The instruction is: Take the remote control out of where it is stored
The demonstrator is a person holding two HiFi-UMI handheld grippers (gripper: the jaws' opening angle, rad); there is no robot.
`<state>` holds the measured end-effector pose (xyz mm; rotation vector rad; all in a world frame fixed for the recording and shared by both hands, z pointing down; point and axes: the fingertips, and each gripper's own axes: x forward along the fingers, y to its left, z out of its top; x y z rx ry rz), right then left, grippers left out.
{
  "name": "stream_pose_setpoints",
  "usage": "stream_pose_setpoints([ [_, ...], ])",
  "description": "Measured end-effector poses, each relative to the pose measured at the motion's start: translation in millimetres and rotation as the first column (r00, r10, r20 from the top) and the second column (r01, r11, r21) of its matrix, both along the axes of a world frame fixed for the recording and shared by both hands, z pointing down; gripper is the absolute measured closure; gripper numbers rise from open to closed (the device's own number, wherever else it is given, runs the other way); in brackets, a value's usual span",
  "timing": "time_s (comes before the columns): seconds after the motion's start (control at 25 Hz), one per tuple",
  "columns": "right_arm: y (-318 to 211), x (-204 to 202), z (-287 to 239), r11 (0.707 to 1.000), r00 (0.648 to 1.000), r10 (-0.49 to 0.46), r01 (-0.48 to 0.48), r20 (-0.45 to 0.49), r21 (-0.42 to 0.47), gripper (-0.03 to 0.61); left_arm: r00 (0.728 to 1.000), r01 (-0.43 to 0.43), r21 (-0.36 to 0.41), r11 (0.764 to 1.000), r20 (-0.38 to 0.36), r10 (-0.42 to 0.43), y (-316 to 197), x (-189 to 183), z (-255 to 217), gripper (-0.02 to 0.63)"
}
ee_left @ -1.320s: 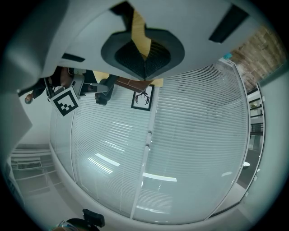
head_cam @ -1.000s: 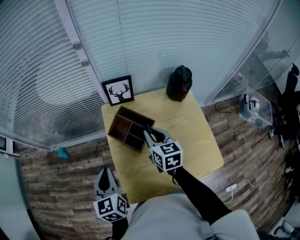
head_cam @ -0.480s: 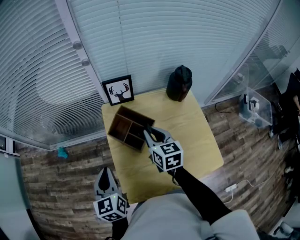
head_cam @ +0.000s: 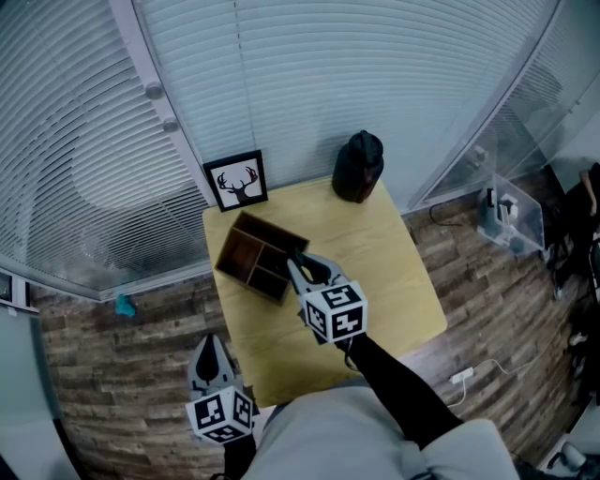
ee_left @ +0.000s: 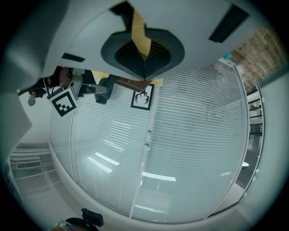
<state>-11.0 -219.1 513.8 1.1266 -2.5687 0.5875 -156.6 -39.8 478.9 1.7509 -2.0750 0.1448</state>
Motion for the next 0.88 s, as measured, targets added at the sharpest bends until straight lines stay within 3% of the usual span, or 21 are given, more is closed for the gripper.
stream_pose_setpoints([
  [0.88,-0.6,1.3,-4.1,1.000,1.000,0.002,-0.002,0.006,0.008,0.505,1.000,-0.013,0.005,1.000,0.001,0.013,-1.4,1.3,-0.7,0.604],
])
